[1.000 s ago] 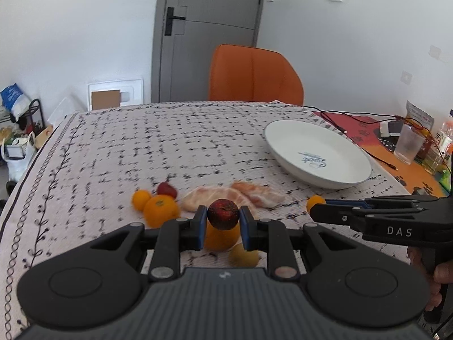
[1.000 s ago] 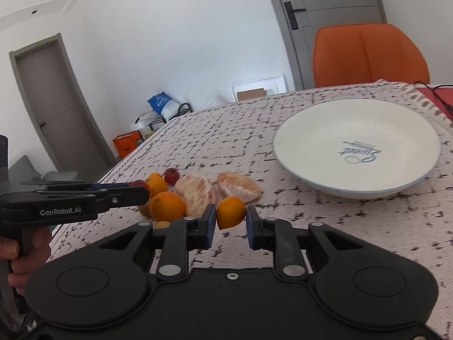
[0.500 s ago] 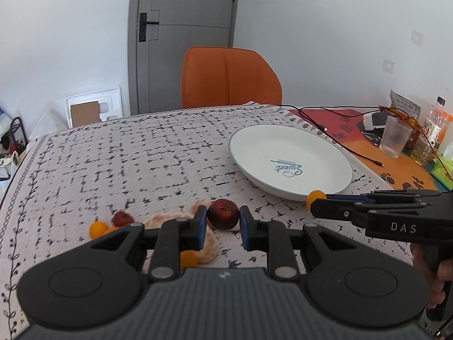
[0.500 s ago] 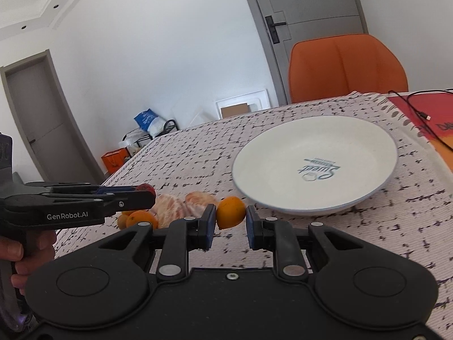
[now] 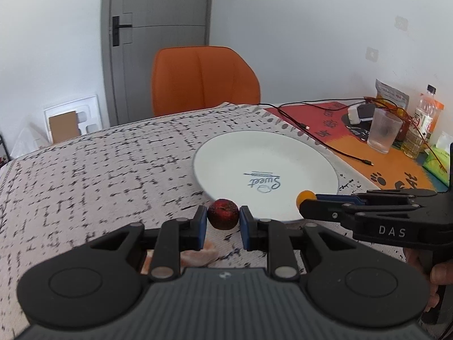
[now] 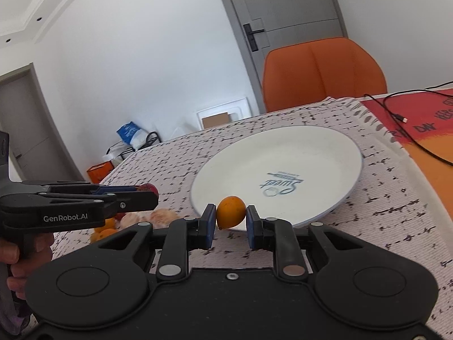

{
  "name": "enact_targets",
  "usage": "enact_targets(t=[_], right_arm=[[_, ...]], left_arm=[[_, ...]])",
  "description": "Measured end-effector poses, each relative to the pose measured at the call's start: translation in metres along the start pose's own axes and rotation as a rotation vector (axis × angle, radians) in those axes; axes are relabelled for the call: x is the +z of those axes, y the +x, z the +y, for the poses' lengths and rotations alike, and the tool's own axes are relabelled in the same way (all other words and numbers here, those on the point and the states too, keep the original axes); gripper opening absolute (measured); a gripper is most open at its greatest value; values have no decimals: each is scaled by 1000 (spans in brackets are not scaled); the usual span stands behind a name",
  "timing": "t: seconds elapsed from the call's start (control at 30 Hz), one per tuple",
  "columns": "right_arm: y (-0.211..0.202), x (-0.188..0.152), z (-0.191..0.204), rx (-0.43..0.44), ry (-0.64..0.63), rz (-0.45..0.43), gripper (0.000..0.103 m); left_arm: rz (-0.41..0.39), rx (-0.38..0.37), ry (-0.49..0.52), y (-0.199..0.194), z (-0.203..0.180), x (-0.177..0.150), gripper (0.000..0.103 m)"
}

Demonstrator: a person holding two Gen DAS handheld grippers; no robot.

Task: Organize fruits
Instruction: 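Carry the red plum with the left gripper while the right gripper carries a small mandarin to the plate, then open both grippers over the plate and return toward the fruit pile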

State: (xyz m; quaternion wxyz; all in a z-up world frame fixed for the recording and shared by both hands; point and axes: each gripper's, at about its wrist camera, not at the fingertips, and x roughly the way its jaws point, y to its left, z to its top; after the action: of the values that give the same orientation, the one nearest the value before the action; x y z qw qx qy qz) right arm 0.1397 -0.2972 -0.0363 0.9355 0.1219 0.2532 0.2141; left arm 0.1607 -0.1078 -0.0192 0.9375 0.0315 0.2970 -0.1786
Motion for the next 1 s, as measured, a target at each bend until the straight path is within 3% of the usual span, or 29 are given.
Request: enact_targets(t=[0.47, 0.5, 0.8, 1.0], right_arm=[[-3, 2, -18, -59, 46, -30, 25], [-5, 2, -18, -60, 49, -33, 29], [-12, 2, -22, -71, 65, -48, 30], [-13, 1, -19, -79, 75, -53, 35]], left_arm=[[38, -61, 64, 41, -25, 20, 23], [40, -56, 62, 42, -26, 21, 23], [45, -5, 40, 38, -23, 22, 29], [40, 19, 15, 22, -14, 19, 41]])
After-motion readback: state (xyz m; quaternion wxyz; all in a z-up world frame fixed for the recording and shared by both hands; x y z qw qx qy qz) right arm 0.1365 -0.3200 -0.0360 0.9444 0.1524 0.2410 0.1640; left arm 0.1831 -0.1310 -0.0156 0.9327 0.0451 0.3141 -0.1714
